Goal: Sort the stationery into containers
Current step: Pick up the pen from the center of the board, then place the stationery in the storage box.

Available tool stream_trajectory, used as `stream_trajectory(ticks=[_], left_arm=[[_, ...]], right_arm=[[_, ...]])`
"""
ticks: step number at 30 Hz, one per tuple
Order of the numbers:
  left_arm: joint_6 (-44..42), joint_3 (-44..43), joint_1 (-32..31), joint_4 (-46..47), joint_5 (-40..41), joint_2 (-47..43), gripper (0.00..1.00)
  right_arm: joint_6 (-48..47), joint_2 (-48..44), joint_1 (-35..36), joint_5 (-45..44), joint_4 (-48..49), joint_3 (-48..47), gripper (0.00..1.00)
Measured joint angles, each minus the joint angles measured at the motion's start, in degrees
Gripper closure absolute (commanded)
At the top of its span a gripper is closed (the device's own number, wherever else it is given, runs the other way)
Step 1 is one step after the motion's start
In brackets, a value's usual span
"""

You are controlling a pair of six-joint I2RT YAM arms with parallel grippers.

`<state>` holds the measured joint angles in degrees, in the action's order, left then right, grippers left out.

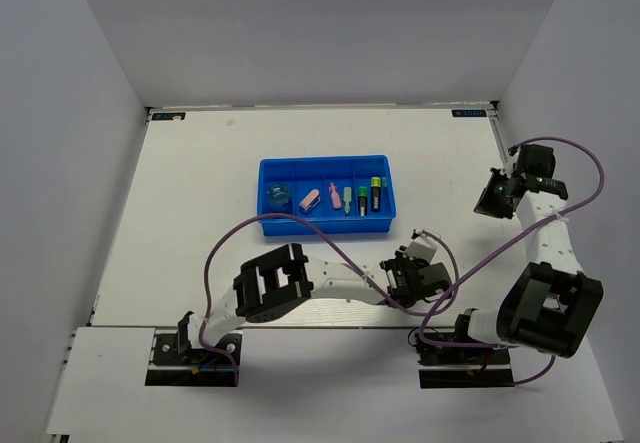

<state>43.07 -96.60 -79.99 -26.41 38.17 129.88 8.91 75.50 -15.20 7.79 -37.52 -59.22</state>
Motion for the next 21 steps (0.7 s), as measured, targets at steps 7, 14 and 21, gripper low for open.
stream_trajectory(ticks=[7,14,21], left_arm=[[-2.64,6.86,0.24,-3.1,-0.37,-6.1,0.98],[-8.44,7.43,2.99,-4.39,-1.57,-17.66,0.98],[-11.21,4.66,13.33,-3.3,-2.27,-25.79,0.98]], right_arm=[[-0.57,-0.59,-0.48,3.34,0.15,1.79,1.0],[-1.81,-1.68,-0.55,5.62,0.33,3.23,1.0],[-2.75,-2.03,-0.55,7.69,0.33,5.4,1.0]])
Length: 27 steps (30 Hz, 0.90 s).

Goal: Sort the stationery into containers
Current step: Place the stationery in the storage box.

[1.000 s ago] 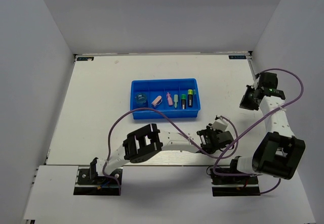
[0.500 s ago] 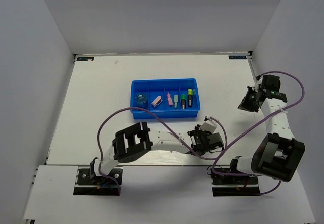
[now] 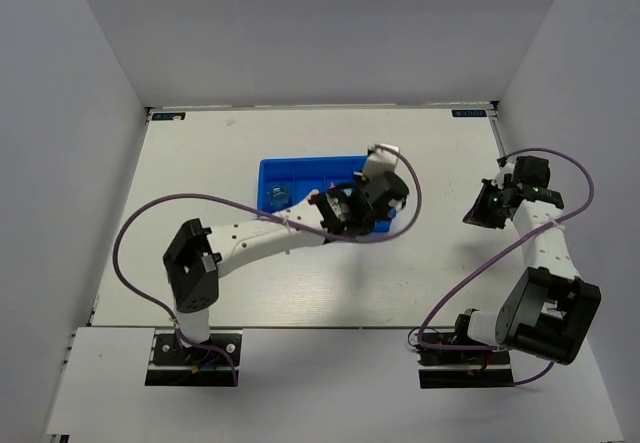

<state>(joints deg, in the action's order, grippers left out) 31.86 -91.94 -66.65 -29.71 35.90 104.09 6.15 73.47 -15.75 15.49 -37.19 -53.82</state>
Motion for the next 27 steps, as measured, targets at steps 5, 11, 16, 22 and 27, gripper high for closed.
stream_trajectory(ticks=[5,11,16,22,27], left_arm=[[-0.5,-6.91,8.22,-0.48,-2.99,5.73,0.98],[0.72,-12.92,12.55,-1.29,-6.78,15.08,0.93],[2.93,-15.78,14.29,-2.86,-9.86,20.48,0.76],[4.87,-17.55,15.56,-3.3,-12.85,22.95,0.37],[5.25,-17.31,15.67,-2.78,-14.01,22.75,0.18]], right_arm=[[-0.96,-1.55,0.0,1.07,0.02,1.29,1.0],[-2.01,-4.87,0.0,1.46,0.11,4.26,1.0],[-2.1,-5.53,0.0,2.05,0.09,5.81,1.0],[-2.56,-5.53,0.0,3.08,0.15,5.97,1.0],[-3.85,-5.53,-0.02,4.98,0.13,6.03,0.74]])
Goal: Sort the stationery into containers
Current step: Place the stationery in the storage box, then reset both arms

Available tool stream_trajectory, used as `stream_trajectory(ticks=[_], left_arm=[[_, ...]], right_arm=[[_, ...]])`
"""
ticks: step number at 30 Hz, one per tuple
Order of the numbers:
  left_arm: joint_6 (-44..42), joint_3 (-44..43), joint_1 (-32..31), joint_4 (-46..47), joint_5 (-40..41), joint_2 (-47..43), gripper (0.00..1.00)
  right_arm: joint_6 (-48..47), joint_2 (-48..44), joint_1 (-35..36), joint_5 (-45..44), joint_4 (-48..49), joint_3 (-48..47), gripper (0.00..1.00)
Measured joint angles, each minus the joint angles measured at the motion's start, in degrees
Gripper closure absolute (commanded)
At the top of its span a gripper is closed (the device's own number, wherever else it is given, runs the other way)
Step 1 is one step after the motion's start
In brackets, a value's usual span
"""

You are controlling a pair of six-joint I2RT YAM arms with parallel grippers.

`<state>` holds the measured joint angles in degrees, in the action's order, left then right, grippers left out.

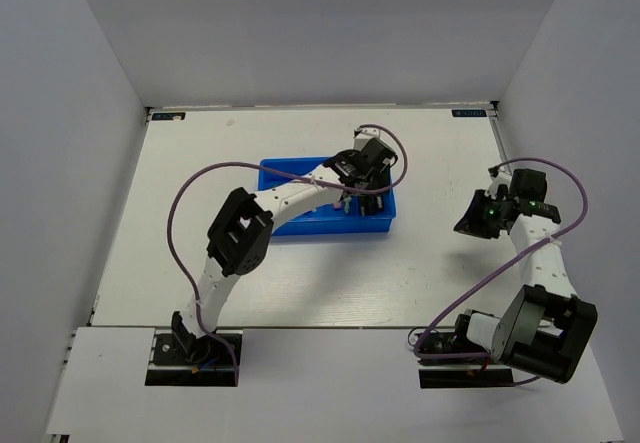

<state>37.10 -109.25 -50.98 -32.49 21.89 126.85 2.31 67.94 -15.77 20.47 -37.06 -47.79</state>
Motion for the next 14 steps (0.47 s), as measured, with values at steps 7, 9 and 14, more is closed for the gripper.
stream_trajectory(ticks=[7,9,14], left_arm=[[-4.72,11.54,-1.88,0.96,-0.57,-12.41,0.97],[-6.88,17.64,-3.41,0.59,-0.55,-21.22,0.54],[-9.99,36.5,-4.96,0.87,0.81,-51.06,0.0]], right_arm=[[-4.26,-1.99,-0.02,2.91,0.5,0.85,0.28],[-4.48,-4.28,0.02,2.12,1.16,1.2,0.21],[-4.66,-10.1,0.02,0.42,4.46,2.54,0.21]])
